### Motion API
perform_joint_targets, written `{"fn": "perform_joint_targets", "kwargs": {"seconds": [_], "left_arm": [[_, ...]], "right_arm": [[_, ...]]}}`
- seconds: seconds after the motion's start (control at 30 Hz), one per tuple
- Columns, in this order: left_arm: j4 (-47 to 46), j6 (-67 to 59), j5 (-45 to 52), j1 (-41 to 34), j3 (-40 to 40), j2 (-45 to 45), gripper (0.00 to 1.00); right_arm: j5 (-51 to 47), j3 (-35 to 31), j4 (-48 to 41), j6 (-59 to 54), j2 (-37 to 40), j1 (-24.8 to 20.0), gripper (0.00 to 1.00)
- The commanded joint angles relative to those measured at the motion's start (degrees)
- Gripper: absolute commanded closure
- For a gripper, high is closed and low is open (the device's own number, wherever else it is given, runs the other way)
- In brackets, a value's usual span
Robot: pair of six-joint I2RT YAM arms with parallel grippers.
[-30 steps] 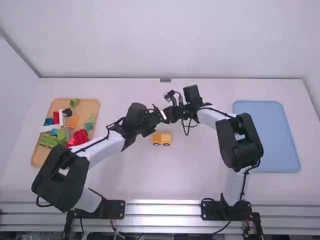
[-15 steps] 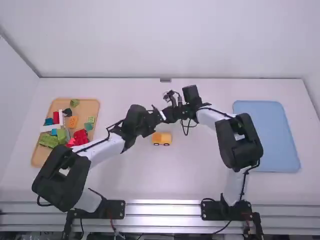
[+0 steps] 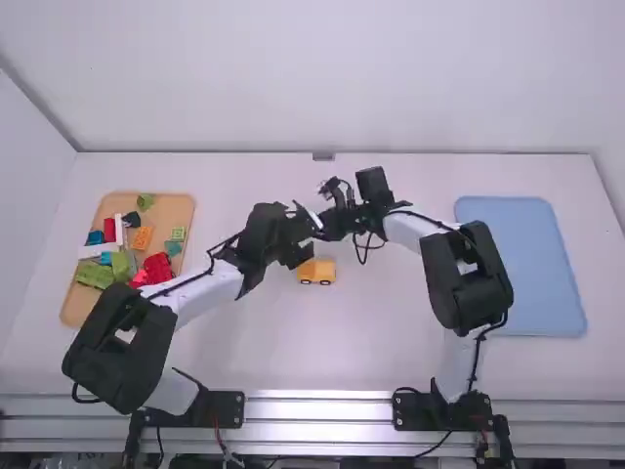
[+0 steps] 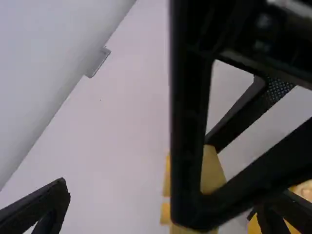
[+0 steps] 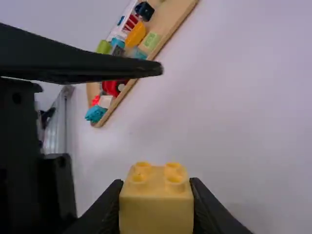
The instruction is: Assemble lego blocks to make yellow taxi
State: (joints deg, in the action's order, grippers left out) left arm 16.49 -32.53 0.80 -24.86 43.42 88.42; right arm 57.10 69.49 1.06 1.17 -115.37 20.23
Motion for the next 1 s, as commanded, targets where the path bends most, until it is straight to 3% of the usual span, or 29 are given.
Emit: {"fn": "perform_joint_targets", "kwargs": {"seconds": [0.0,0.17,0.3,0.6,0.77,0.97], "left_arm": [[-1.38,4.48,0.42,0.11,0.50,-4.35,0.01],[-10.73,3.96,8.96,1.88,3.50,-9.07,0.01],[-19.54,2.16,20.87,5.68,7.72,-9.99,0.01],[-31.50,-8.33,50.75,16.41,12.22,-6.21,0.01],[-32.81,-10.58,55.34,17.73,12.20,-3.19,0.01],[-30.53,-10.80,55.56,16.59,12.20,-0.55,0.01]], "right_arm": [[-1.55,1.16,-0.07,-4.20,-0.42,-1.40,0.77],[-1.49,2.29,-1.92,-11.13,-0.35,-3.10,0.76],[-0.04,5.31,-8.87,-21.14,-0.35,-3.61,0.77],[3.72,15.69,-35.41,-55.65,-0.35,-2.86,0.77],[7.26,19.74,-46.42,-69.16,-0.35,-2.93,0.77],[7.32,21.42,-51.34,-74.55,-0.35,-2.58,0.77]]}}
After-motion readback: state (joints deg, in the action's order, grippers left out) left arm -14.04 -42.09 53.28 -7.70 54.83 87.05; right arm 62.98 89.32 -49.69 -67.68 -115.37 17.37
